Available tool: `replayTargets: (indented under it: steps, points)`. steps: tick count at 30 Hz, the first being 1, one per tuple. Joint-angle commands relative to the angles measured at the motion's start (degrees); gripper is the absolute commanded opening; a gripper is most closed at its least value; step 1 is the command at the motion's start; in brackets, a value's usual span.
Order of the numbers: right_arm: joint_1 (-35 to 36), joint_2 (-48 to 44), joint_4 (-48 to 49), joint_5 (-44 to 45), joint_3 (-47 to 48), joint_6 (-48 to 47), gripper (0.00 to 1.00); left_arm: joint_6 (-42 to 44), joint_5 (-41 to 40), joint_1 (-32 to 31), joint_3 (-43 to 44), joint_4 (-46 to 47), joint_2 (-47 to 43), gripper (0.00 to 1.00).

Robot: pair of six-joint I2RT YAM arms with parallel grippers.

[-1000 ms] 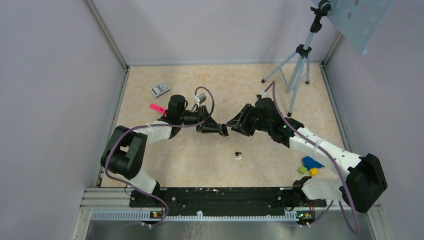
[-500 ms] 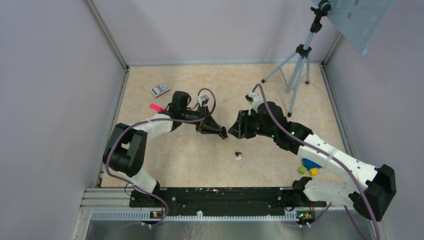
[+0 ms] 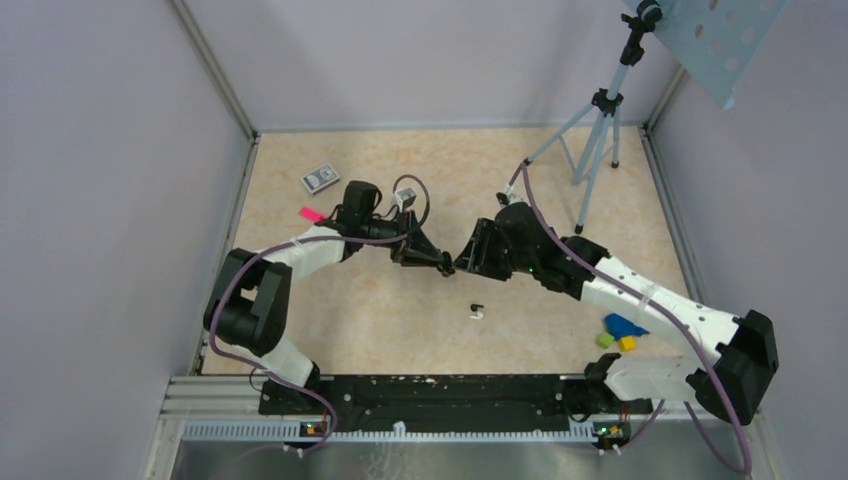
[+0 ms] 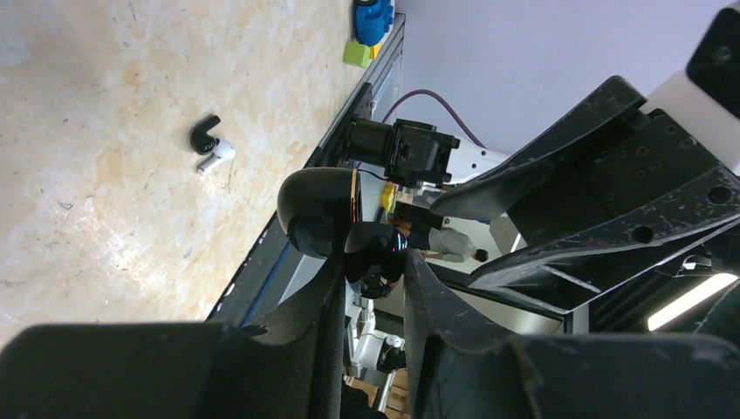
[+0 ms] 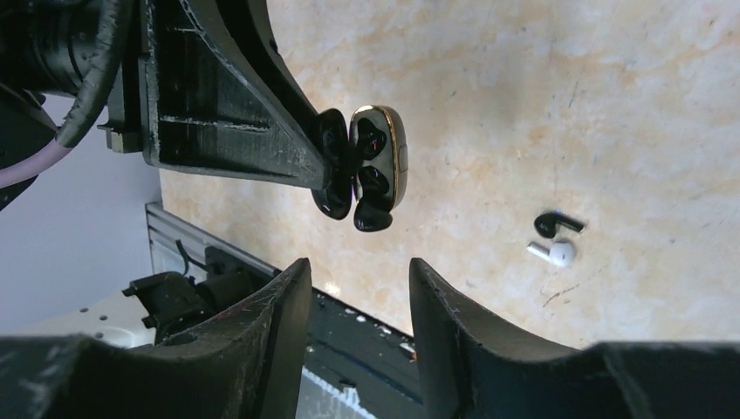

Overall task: Insert the wireless bluetooth earbuds into the charging case
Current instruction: Adjust the left earbud in the left side groove of the charging case.

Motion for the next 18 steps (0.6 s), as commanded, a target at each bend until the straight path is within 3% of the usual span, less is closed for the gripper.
replayTargets:
  steps: [1,18]
  points:
    - [1.7,-0.5,0.6,1.9,0.2,7.3,0.45,1.4,0.8,-0.3,1.3,4.3,-2.6,0.0]
    - [3.1,-1.1,8.3,3.1,-4.8,5.4,0.49,2.5,1.8,-0.4,1.4,5.1,-3.3,0.0]
